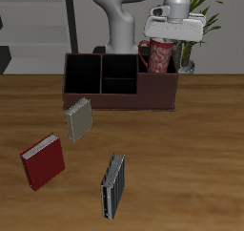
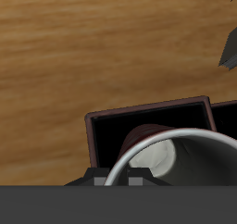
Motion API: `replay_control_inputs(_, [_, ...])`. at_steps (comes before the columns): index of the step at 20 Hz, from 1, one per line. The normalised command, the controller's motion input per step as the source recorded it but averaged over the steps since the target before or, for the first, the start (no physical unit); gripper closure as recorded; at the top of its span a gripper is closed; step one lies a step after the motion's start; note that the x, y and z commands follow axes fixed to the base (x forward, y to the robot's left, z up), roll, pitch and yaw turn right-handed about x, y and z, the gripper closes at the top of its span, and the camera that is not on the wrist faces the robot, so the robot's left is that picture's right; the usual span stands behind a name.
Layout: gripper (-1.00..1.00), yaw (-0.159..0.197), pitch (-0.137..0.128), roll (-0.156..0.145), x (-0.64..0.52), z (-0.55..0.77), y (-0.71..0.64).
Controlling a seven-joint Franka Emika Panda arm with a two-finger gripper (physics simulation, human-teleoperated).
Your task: Place the red mug into the back desk caddy's right compartment
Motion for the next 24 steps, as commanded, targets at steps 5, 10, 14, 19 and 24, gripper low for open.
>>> replay_control_inputs(5, [1.0, -0.026, 0.015, 0.012, 0.06, -0.17, 0.07])
replay_control_inputs(10, [1.0, -0.037, 0.049, 0.012, 0.11, -0.26, 0.09])
replay_control_inputs(14, [1.0, -0.033, 0.037, 0.001, 0.11, -0.18, 0.02])
replay_control_inputs(19, [1.0, -0.036, 0.084, 0.02, 0.19, -0.24, -0.03])
replay_control_inputs(24, [-1.0, -0.025, 0.075, -0.015, 0.17, -0.23, 0.0])
